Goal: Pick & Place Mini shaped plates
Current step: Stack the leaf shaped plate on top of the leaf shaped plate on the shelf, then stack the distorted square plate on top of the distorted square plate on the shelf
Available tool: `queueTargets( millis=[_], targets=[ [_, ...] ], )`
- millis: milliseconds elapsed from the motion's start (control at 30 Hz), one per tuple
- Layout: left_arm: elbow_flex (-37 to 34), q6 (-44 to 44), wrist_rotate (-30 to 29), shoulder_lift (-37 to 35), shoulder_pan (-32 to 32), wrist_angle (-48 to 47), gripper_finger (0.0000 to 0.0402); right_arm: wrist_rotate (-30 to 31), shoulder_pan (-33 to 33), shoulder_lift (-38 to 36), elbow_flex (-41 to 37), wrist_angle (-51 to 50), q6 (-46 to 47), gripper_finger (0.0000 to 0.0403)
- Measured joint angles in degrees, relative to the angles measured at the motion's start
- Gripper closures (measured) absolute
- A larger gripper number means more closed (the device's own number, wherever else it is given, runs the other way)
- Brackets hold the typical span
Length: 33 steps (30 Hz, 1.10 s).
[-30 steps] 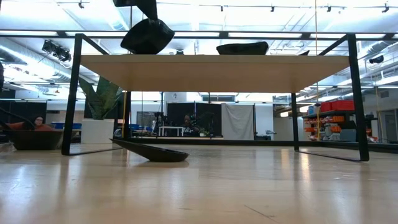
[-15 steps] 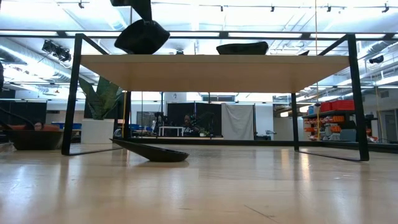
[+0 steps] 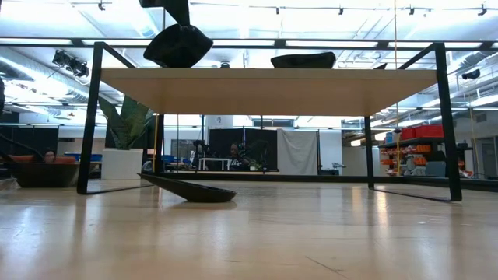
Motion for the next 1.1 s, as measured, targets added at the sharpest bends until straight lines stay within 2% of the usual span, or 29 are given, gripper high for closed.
queueTargets(
  millis=[533, 833, 1100],
  targets=[
    [0.0, -0.6, 2.3, 0.0, 0.0, -0.5, 0.0329, 0.0, 0.0, 0.0, 0.0, 0.0, 0.0, 0.0396],
    [0.0, -0.7, 5.3, -0.8, 0.0, -1.4, 0.0314, 0.0, 0.0, 0.0, 0.0, 0.0, 0.0, 0.0396],
    [0.0, -4.1, 0.1, -4.2, 0.0, -10.1, 0.0314, 0.0, 0.0, 0.0, 0.0, 0.0, 0.0, 0.0396]
  ],
)
